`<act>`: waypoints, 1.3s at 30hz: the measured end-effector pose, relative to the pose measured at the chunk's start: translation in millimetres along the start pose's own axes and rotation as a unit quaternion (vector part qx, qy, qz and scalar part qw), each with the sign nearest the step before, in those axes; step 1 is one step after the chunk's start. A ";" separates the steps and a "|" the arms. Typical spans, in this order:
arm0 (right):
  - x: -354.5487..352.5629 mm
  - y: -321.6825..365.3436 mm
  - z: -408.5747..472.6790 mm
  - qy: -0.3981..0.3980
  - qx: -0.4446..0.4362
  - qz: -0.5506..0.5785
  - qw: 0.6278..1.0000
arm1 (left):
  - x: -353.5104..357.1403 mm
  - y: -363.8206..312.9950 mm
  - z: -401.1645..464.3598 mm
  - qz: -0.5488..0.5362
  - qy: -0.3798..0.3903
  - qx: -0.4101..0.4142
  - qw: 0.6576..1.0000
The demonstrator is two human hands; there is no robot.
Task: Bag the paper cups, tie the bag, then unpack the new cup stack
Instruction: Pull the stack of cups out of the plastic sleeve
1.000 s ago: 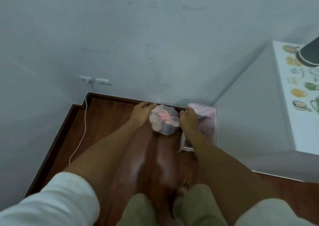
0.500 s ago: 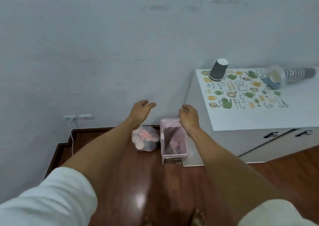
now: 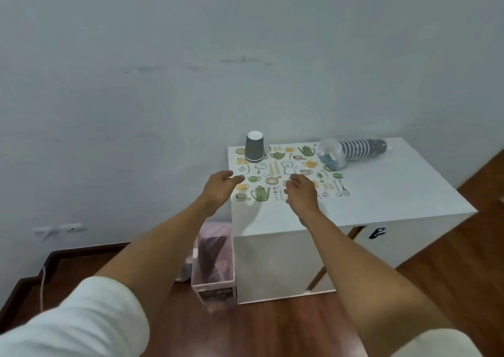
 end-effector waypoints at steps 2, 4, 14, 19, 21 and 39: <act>-33.8 3.5 13.4 0.008 -0.009 -0.013 1.000 | 30.0 -22.3 0.4 -0.004 0.001 0.004 1.000; -66.3 5.6 27.6 0.012 -0.018 -0.019 1.000 | 59.3 -41.7 1.3 -0.010 0.000 0.007 1.000; -182.1 11.2 87.7 -0.016 -0.015 -0.010 1.000 | 164.0 -121.3 31.8 0.024 0.032 0.023 0.999; -210.2 8.3 121.4 -0.023 -0.011 -0.021 0.999 | 204.2 -144.3 68.9 0.018 0.047 0.035 0.998; -220.3 6.2 140.0 -0.028 -0.004 -0.030 0.999 | 219.7 -153.0 87.3 0.019 0.052 0.035 0.998; -215.0 52.7 294.8 0.059 -0.096 -0.298 0.948 | 276.0 -191.3 206.7 -0.038 0.048 -0.049 0.997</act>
Point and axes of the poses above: each hand's wrist, its own z-axis towards the middle knuckle, its own x-axis out of the palm, y = z × x, the point moved 8 cm from there along z, towards the middle knuckle, and after that the axes turned 15 degrees about z, right-handed, at the moved point
